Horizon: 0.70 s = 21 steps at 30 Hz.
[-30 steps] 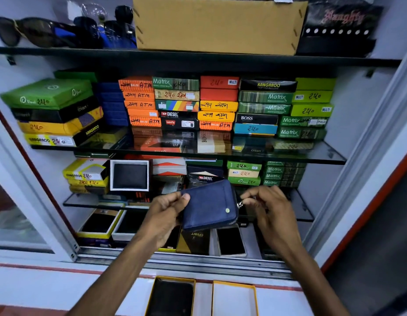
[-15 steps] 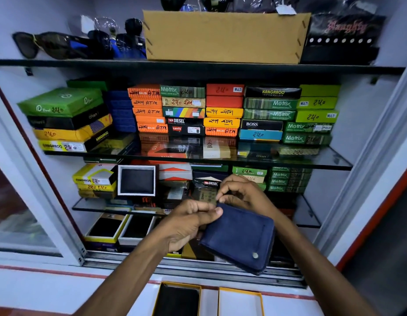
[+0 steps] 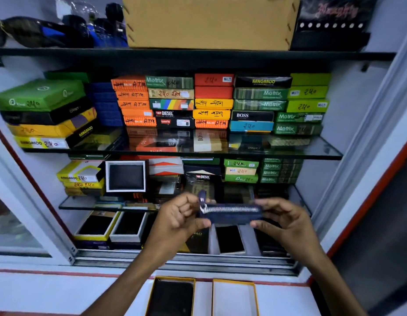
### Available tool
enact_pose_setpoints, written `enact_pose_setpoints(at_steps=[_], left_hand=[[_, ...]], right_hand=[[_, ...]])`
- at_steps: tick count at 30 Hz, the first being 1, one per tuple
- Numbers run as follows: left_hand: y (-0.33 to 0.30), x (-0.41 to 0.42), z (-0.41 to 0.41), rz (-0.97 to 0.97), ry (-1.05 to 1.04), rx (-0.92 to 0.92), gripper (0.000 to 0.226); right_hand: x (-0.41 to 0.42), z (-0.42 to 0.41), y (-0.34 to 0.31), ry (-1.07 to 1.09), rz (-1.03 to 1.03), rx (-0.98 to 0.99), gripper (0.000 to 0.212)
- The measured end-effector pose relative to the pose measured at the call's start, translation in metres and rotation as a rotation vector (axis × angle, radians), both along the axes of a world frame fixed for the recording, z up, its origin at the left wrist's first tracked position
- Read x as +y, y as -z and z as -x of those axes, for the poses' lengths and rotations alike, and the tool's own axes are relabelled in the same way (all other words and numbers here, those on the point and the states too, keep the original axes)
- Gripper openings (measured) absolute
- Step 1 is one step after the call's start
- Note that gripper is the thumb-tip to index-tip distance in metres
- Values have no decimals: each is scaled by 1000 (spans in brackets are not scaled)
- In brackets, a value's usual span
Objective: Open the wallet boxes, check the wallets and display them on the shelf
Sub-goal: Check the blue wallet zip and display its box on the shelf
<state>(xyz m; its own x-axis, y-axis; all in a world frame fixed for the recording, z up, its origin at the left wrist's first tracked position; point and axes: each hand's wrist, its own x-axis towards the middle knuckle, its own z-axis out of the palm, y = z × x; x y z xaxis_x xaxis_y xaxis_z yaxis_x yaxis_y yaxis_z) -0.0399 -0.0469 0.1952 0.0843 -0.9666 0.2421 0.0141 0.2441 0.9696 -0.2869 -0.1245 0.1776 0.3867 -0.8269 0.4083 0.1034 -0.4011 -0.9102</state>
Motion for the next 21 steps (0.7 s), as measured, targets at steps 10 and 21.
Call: enact_pose_setpoints(at_steps=[10, 21], left_hand=[[67, 17, 7, 25, 45, -91, 32], [198, 7, 45, -673, -282, -145, 8]], right_hand=[[28, 19, 62, 177, 97, 67, 41], [45, 7, 179, 416, -561, 500, 16]])
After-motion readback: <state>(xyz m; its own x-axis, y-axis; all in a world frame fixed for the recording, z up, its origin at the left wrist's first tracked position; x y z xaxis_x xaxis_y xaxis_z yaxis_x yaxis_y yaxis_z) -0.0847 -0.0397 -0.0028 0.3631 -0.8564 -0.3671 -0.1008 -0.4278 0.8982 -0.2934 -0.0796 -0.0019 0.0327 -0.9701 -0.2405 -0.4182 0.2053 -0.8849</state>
